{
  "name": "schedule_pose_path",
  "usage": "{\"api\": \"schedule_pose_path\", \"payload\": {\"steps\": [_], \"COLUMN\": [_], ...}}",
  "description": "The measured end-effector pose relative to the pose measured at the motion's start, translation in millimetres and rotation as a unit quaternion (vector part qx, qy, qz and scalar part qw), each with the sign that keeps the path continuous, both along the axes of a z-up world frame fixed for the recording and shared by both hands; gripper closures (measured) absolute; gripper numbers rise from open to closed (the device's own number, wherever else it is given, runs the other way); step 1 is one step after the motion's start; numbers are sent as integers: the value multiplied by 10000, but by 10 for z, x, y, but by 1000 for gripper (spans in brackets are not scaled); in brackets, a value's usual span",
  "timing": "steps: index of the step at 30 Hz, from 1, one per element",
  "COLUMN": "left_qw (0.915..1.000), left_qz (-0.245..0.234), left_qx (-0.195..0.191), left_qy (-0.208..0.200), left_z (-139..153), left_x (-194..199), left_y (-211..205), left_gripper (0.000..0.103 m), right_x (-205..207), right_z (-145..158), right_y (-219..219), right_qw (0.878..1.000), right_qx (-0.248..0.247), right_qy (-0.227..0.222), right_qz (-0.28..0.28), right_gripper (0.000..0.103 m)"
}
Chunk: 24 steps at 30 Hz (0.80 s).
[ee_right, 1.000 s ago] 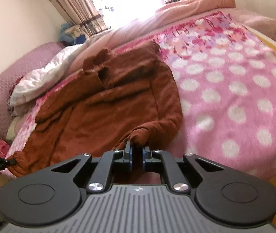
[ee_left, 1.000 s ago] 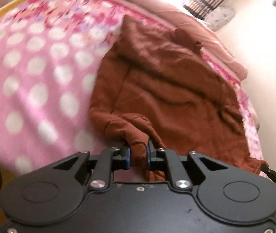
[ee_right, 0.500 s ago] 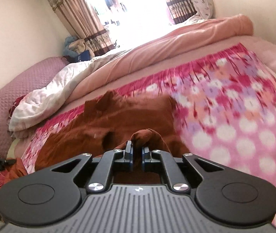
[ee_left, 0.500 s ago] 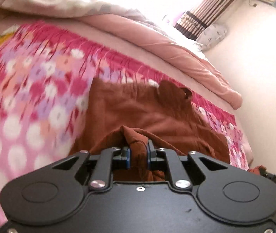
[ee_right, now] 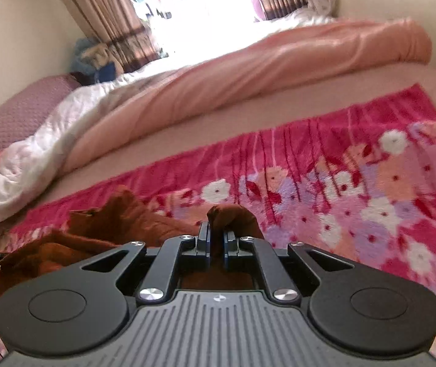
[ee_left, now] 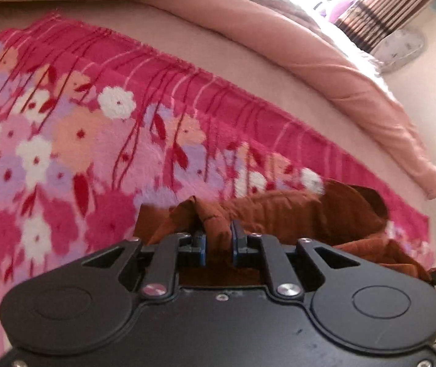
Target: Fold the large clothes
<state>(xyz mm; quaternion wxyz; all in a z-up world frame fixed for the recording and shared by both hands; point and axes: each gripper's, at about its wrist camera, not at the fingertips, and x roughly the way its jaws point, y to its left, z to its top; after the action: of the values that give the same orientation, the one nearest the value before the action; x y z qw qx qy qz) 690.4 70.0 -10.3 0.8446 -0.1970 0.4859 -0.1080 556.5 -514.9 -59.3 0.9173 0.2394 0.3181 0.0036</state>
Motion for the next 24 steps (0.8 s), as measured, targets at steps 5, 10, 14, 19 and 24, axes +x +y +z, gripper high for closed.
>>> {"api": "schedule_pose_path", "payload": {"steps": [5,10,14,19,24], "left_qw": [9999,9991,9979,9993,9996], "left_qz": [24,-185,-224,-51,162], "left_qx": [78,392,601,362,-204], "left_qy": [79,23,-81,-31,74], "left_z": [-208,-300,-233,-235,-136], "left_x": [289,289,247,268,307], "left_y": [-39,-141,-218,-169,-20], "left_gripper": [90,87,86,84,70], "right_x": [383,464,253,-280,-413], "right_z": [-337,-544,-260,184,-45], "right_y": [-61,-17,-100,-31,412], "right_qw": [9996,9986,9993,9993,9958], "right_qx": [-4,-125,54,-128,-86], "right_qy": [246,503,382,-328,169], "right_qz": [-104,65,-2,120,898], "right_gripper": [96,93,57,52,80]}}
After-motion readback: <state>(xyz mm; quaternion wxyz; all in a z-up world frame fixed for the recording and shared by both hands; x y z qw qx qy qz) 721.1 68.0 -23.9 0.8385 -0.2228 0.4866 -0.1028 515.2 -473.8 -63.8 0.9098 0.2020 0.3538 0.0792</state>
